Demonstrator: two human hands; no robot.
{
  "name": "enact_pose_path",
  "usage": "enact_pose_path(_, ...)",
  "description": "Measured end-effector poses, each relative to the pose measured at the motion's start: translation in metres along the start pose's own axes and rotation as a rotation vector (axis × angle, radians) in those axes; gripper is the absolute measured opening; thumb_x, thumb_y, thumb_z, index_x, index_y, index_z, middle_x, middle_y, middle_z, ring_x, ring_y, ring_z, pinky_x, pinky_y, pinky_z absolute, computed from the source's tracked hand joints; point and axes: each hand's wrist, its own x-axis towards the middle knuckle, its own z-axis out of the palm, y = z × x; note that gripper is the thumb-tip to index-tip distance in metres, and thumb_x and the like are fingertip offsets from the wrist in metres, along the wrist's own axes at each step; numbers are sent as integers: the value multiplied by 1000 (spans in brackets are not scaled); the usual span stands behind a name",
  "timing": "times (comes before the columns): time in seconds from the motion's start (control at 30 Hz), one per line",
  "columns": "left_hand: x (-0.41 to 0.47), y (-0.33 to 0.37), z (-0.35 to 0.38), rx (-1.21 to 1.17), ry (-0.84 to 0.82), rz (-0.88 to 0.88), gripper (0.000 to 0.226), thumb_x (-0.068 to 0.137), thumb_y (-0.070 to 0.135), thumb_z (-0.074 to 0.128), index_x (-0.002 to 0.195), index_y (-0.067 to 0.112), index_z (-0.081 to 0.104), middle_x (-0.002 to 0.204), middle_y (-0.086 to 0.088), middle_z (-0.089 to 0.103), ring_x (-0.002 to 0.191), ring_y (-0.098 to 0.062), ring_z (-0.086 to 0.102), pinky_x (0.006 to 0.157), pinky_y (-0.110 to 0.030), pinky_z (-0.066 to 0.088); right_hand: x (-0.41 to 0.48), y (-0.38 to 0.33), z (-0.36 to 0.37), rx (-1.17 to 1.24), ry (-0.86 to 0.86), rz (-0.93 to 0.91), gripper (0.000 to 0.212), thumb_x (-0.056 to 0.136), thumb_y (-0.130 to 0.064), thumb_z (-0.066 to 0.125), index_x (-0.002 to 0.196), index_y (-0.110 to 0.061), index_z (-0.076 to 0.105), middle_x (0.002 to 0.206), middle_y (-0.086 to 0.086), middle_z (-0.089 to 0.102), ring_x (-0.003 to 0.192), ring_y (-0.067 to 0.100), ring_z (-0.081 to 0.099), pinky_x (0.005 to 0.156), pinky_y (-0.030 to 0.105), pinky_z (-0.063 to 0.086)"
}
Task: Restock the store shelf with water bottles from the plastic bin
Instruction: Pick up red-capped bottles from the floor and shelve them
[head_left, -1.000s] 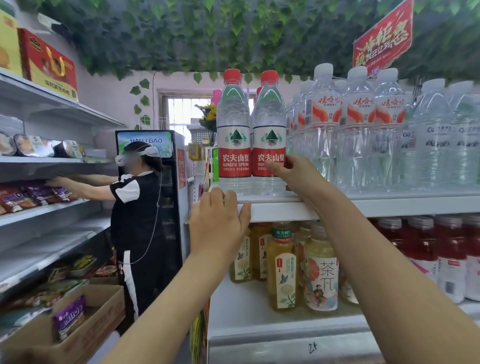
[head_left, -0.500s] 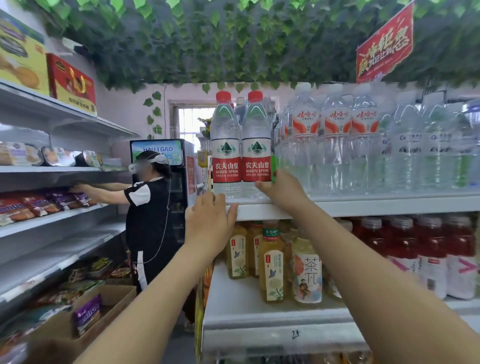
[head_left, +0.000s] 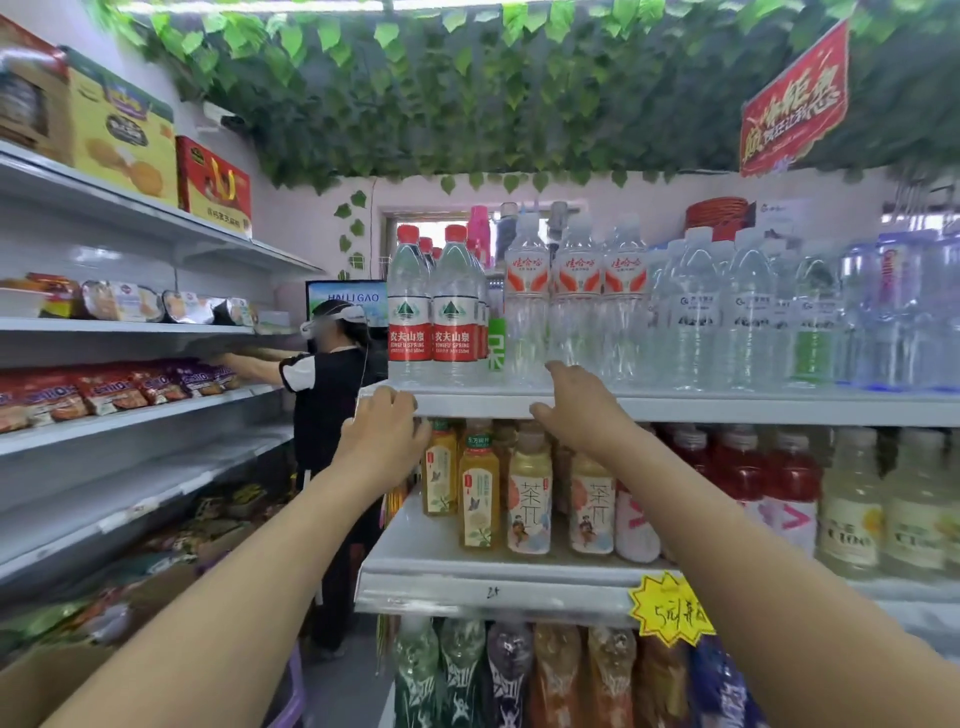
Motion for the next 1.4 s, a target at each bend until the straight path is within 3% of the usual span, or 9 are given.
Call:
enact_pose_path(0.33,-87,47,-65,78,-107,109,46,95,48,31,114,12,51,119,-8,50,114,-29,45,89,-44,42,-112,23,-70,-126,-89,42,57,93,-33,52,140,-8,34,142,13,42,127,28,43,100,36,38)
enact_pose_path(0.53,-146,74,-84,6,-153,165,44,95,45,34,115,9,50,120,-11,50,109,-30,47,89,-45,44,-188,40,-94,-219,-100,115,57,90,-36,55,137,-7,39,138,14,47,126,31,43,101,41,41)
enact_pose_path(0.67,-187,100,-87,39,-243,190,48,96,43,33,129,10,41,133,-11,42,119,-30,43,92,-43,41,-236,52,-102,-245,-147,170,40,88,-38,54,114,-7,52,120,15,55,117,32,48,92,42,45)
enact_pose_path(0.8,-228,131,-84,45,-259,215,47,96,41,33,132,10,38,133,-10,44,119,-27,44,88,-40,41,-285,73,-110,-247,-149,166,50,91,-36,53,129,-5,47,129,15,53,120,31,47,98,43,43)
enact_pose_path(0.97,-276,174,-68,-2,-322,185,52,95,41,36,137,9,36,141,-10,39,126,-27,39,103,-47,37,-332,123,-117,-229,-212,204,55,92,-39,52,136,-8,41,137,12,46,124,29,44,101,41,41)
enact_pose_path(1.1,-306,216,-44,-110,-342,116,43,94,42,40,119,9,49,122,-11,49,111,-28,46,93,-44,43,-366,169,-117,-203,-212,193,41,90,-35,53,119,-7,51,123,15,54,108,30,52,85,39,47)
enact_pose_path(1.2,-328,249,-21,-126,-318,62,36,92,41,42,104,9,54,110,-12,55,101,-29,50,88,-47,46,-390,207,-113,-198,-237,194,27,88,-32,54,97,-7,52,109,16,55,96,30,52,67,34,40)
enact_pose_path(1.27,-347,273,-6,-109,-333,35,34,92,39,42,103,9,54,110,-12,55,102,-31,51,87,-47,46,-410,231,-108,-214,-277,183,28,90,-33,54,102,-8,50,110,17,54,102,33,49,70,36,41)
enact_pose_path(1.4,-380,312,28,-104,-407,7,33,93,35,43,104,6,52,108,-13,55,100,-31,51,83,-44,47,-443,281,-90,-194,-357,192,52,93,-34,50,136,-8,38,124,17,48,115,34,45,86,40,44)
